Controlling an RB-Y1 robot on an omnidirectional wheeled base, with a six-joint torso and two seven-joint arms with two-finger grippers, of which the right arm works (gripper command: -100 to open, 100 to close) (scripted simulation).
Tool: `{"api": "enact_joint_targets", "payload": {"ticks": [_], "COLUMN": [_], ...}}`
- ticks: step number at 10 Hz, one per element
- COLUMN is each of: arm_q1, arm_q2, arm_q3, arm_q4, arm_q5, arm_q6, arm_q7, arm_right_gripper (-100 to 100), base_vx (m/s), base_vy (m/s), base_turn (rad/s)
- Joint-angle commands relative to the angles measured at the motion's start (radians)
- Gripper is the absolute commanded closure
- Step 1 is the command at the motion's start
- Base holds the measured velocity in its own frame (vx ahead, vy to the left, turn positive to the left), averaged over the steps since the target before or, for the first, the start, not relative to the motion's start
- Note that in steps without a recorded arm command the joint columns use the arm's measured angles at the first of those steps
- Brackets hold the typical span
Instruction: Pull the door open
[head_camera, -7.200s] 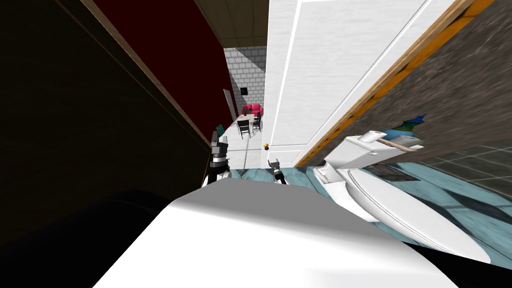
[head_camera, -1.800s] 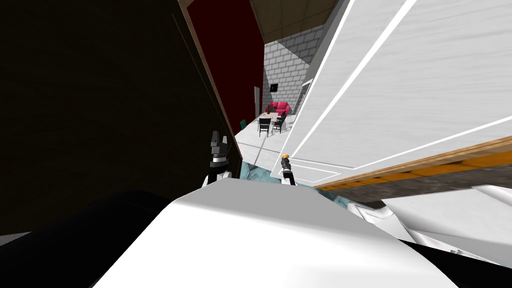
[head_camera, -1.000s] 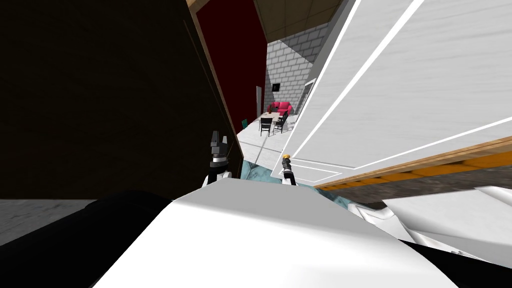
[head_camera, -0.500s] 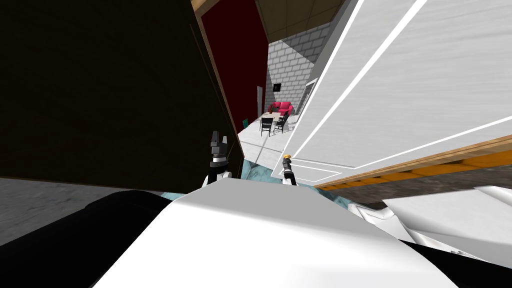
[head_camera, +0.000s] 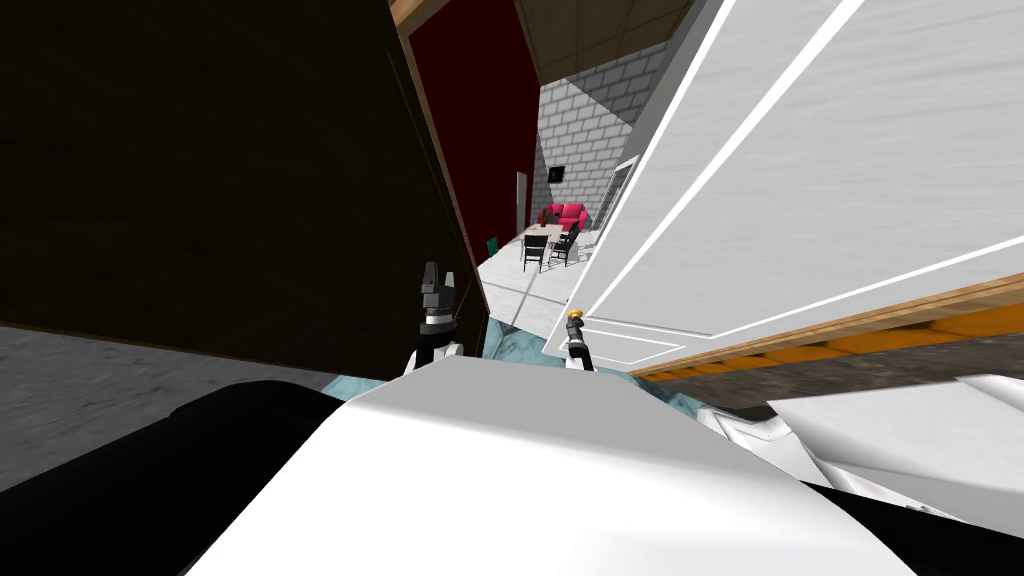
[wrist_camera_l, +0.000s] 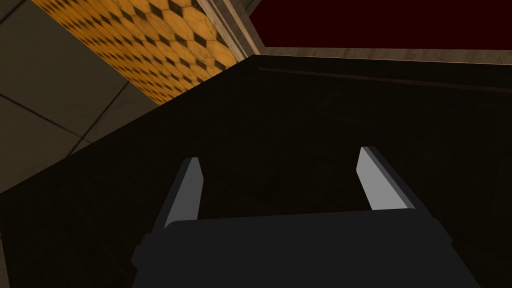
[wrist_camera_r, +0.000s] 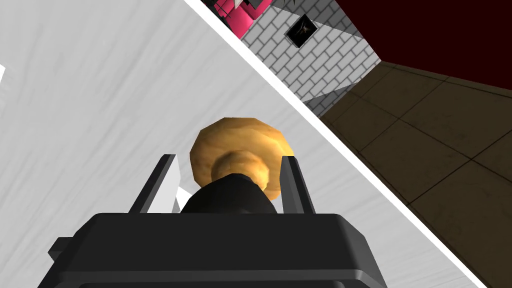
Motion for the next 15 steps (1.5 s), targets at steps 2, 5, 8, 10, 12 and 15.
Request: {"api": "enact_joint_targets", "payload": {"ticks": [2, 5, 8, 10, 12, 15], "arm_q1": [-0.018, -0.018, -0.018, -0.018, -0.018, -0.019], "arm_q2": [-0.018, -0.025, -0.028, -0.031, -0.034, -0.036], "arm_q3": [-0.015, -0.012, -0.011, -0.01, -0.008, -0.007], "arm_q4": [0.032, 0.037, 0.039, 0.041, 0.044, 0.046], "arm_q5": [-0.011, -0.018, -0.021, -0.025, -0.028, -0.032], "arm_q6": [-0.018, -0.018, -0.019, -0.019, -0.02, -0.021], "arm_q7": [-0.043, -0.118, -0.167, -0.209, -0.251, -0.292], "arm_right_gripper": [100, 100, 100, 100, 100, 100], "base_vx": [-0.013, -0.041, -0.029, -0.029, -0.025, -0.014], "base_vy": [0.001, -0.011, -0.001, -0.002, -0.01, -0.003], "base_turn": [0.0, 0.04, 0.019, 0.018, 0.025, 0.021]}}
